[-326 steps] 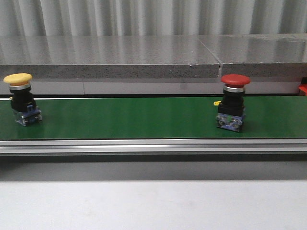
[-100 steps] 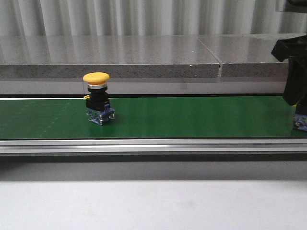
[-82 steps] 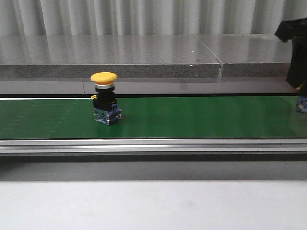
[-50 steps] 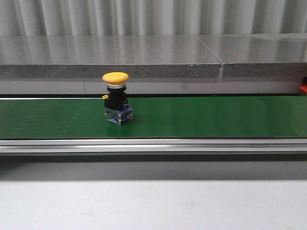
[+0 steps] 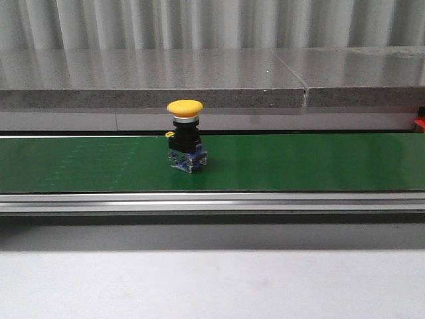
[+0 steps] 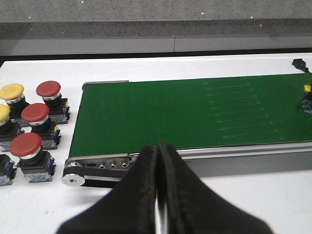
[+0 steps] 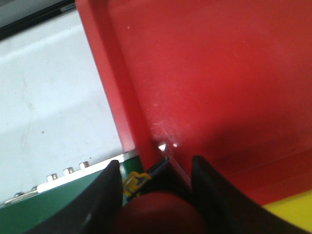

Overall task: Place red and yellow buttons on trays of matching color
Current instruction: 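Grasp the red button and set it in the red tray, then move the right gripper over the yellow button and grasp it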

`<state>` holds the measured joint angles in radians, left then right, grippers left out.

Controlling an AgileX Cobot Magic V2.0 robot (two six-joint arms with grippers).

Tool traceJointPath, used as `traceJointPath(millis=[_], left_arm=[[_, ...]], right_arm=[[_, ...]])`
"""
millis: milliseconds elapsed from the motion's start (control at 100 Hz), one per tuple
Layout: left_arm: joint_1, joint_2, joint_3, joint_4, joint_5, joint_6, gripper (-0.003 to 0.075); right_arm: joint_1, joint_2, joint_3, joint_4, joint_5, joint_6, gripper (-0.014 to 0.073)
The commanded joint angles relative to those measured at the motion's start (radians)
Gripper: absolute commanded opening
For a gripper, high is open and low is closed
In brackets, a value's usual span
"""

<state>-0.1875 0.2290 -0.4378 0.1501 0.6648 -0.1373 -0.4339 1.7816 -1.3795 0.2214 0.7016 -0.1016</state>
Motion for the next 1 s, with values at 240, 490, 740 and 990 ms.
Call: traceJointPath(millis=[240, 490, 740, 990], left_arm=[[-0.01, 0.01, -0.023, -0.003, -0.083, -0.002, -0.0021], [-0.01, 0.01, -0.023, -0.003, -0.083, -0.002, -0.0021], [-0.01, 0.01, -0.023, -0.003, -0.083, -0.002, -0.0021], [-0.01, 0.01, -0.023, -0.003, -0.083, -0.002, -0.0021]], right_arm=[[-0.037, 0.09, -0.106, 0.01, -0.071, -0.002, 0.0149], [-0.037, 0.139, -0.105, 0.01, -0.102, -0.002, 0.0171], [-0.037, 0.136, -0.105, 0.01, -0.12, -0.002, 0.0569], [-0.037, 0.098, -0.105, 0.01, -0.118, -0.002, 0.0636]])
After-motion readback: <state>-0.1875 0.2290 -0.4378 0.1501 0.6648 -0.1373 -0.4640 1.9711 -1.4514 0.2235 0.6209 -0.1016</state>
